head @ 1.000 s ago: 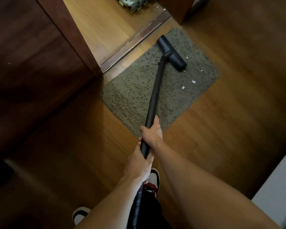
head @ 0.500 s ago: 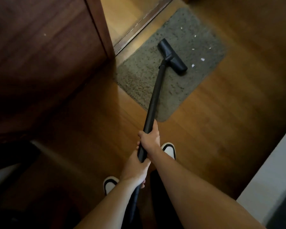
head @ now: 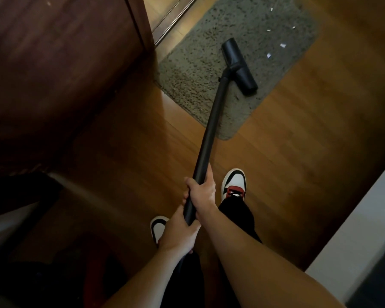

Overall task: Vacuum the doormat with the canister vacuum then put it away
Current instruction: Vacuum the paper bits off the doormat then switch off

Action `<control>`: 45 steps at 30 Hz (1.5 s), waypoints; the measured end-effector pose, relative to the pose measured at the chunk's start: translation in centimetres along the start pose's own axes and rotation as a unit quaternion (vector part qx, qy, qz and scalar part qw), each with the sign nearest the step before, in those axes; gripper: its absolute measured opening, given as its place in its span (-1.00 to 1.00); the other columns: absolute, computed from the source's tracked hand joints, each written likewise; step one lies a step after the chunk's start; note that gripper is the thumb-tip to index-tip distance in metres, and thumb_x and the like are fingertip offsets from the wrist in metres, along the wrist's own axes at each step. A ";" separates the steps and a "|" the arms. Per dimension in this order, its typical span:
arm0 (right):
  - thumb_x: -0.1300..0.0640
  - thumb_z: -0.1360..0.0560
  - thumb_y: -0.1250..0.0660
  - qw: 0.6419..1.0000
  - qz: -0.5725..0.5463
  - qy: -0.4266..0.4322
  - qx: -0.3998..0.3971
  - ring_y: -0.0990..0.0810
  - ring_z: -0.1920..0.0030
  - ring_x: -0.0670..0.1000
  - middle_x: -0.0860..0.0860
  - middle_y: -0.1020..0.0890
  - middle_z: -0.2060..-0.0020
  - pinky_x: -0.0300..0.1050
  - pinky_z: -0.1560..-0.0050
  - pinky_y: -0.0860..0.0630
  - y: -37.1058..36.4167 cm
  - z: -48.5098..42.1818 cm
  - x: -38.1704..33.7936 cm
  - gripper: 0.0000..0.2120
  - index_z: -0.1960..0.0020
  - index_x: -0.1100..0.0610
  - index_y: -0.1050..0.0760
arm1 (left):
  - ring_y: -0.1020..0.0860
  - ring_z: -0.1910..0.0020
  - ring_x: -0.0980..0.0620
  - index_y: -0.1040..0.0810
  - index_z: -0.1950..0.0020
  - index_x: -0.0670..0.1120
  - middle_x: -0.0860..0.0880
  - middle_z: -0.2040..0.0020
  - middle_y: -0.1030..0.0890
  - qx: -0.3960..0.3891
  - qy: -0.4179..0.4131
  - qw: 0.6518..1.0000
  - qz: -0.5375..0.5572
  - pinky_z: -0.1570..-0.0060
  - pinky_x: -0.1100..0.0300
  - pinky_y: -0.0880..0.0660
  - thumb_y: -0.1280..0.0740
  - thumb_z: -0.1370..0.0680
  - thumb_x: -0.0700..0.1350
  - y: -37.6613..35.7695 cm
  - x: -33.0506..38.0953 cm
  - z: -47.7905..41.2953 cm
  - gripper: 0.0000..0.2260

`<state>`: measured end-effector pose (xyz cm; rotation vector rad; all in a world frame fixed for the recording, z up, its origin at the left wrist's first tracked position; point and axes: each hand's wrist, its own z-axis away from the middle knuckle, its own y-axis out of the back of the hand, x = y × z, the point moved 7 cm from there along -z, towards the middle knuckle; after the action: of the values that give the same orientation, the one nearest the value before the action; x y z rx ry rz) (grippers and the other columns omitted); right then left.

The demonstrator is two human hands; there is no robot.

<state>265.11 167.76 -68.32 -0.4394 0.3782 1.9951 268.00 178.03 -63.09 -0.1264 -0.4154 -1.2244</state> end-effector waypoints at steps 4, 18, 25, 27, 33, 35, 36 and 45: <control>0.28 -0.57 -0.35 1.000 -0.001 0.005 0.000 -0.50 0.44 0.04 0.17 -0.52 0.19 -0.05 0.40 -0.54 1.4 -1.4 -2.4 -0.22 -0.56 -0.32 -0.11 | -0.58 0.48 0.07 -0.45 -0.21 0.08 -0.04 0.22 -0.63 0.004 -0.007 1.000 -0.016 0.52 0.25 -0.46 -0.34 -0.57 0.03 -1.1 2.7 -1.1 -0.77; 0.29 -0.59 -0.34 1.000 0.018 0.009 0.017 -0.49 0.47 0.02 0.16 -0.52 0.20 -0.07 0.41 -0.54 9.7 -9.3 -14.3 -0.21 -0.58 -0.30 -0.09 | -0.53 0.56 0.10 -0.44 -0.19 0.16 0.01 0.19 -0.65 -0.025 0.015 1.000 0.004 0.53 0.24 -0.46 -0.33 -0.56 0.12 -8.1 15.4 -7.7 -0.77; 0.31 -0.58 -0.33 0.999 0.011 0.020 0.022 -0.47 0.48 0.02 0.15 -0.50 0.24 -0.07 0.42 -0.53 12.5 -11.6 -18.4 -0.23 -0.57 -0.29 -0.11 | -0.53 0.52 0.05 -0.46 -0.22 0.16 -0.03 0.15 -0.67 -0.031 0.011 0.999 0.001 0.51 0.24 -0.45 -0.35 -0.56 0.02 -10.5 19.7 -10.0 -0.76; 0.31 -0.58 -0.33 0.999 0.009 0.019 0.026 -0.48 0.47 0.02 0.15 -0.52 0.21 -0.06 0.41 -0.53 12.6 -11.6 -18.7 -0.22 -0.57 -0.28 -0.10 | -0.52 0.54 0.05 -0.47 -0.21 0.15 -0.05 0.16 -0.67 -0.034 0.012 0.999 0.005 0.51 0.23 -0.46 -0.35 -0.56 -0.01 -10.4 20.1 -9.9 -0.77; 0.31 -0.59 -0.33 0.999 0.010 0.013 0.032 -0.50 0.45 0.03 0.16 -0.53 0.21 -0.07 0.41 -0.53 11.1 -10.4 -17.9 -0.20 -0.59 -0.28 -0.06 | -0.51 0.55 0.04 -0.50 -0.17 0.16 -0.10 0.21 -0.65 -0.040 0.012 0.999 0.007 0.50 0.21 -0.47 -0.37 -0.54 0.02 -8.7 18.9 -9.0 -0.78; 0.31 -0.59 -0.33 0.999 0.008 0.009 0.032 -0.50 0.44 0.04 0.15 -0.53 0.22 -0.06 0.39 -0.54 10.3 -9.6 -17.0 -0.19 -0.59 -0.28 -0.05 | -0.50 0.56 0.04 -0.49 -0.13 0.18 -0.10 0.22 -0.64 -0.042 0.011 0.999 0.006 0.50 0.20 -0.47 -0.37 -0.54 0.04 -7.8 18.3 -8.2 -0.82; 0.31 -0.58 -0.33 0.999 0.010 0.007 0.032 -0.50 0.44 0.04 0.15 -0.54 0.23 -0.05 0.39 -0.55 9.8 -9.1 -16.5 -0.19 -0.59 -0.29 -0.05 | -0.49 0.57 0.05 -0.47 -0.09 0.20 -0.09 0.24 -0.63 -0.042 0.013 0.999 0.007 0.50 0.20 -0.47 -0.36 -0.55 0.06 -7.3 17.9 -7.7 -0.85; 0.29 -0.59 -0.31 0.999 0.035 -0.001 0.030 -0.52 0.44 0.03 0.17 -0.57 0.16 -0.06 0.39 -0.56 5.4 -3.8 -11.1 -0.20 -0.60 -0.28 -0.03 | -0.55 0.45 0.08 -0.48 -0.15 0.08 0.00 0.25 -0.62 -0.021 0.004 1.000 -0.020 0.44 0.21 -0.46 -0.36 -0.55 0.01 -2.9 11.9 -3.1 -0.80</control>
<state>265.50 155.00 -66.17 -0.3903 0.4566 2.0471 269.33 165.48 -61.86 -0.1493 -0.3881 -1.2735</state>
